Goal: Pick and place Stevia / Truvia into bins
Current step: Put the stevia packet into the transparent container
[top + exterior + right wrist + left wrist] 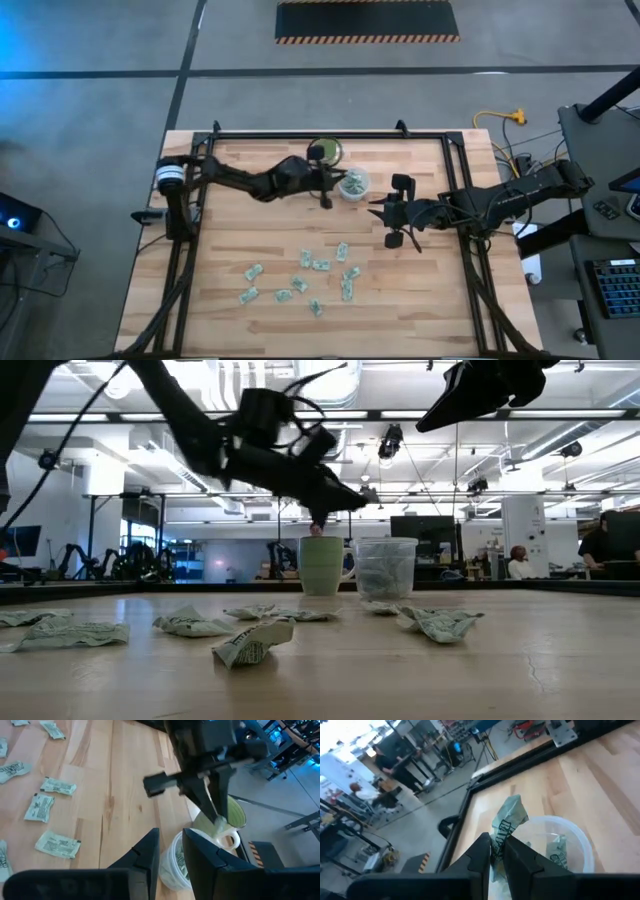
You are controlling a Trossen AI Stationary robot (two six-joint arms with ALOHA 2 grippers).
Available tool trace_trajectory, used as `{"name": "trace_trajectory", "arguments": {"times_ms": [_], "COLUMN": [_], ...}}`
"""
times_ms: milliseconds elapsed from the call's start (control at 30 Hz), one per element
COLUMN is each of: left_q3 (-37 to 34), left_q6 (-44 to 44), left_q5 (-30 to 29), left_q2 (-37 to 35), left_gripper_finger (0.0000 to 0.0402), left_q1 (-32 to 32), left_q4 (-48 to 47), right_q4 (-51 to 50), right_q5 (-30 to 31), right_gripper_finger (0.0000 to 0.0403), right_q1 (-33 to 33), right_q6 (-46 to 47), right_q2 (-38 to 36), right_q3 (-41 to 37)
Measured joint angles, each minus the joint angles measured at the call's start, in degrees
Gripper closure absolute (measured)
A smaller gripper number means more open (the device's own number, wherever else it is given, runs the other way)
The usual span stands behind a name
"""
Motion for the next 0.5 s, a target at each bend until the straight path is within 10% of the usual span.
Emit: {"name": "trace_trajectory", "arguments": {"times_ms": [500], "left_q3": [13.9], "left_q6": [-0.4], "left_q5": [0.3], "left_q2": [7.6], "left_gripper_finger": [0.0371], "left_q1": [0.1], "left_q4": [-18.9], "right_q4": [-1.0], "right_q5": [0.0], "right_gripper_finger": [0.033], "right_q1": [0.0], "right_q6": [0.7], "right_q2": [0.0], "right_q3": [0.0]}}
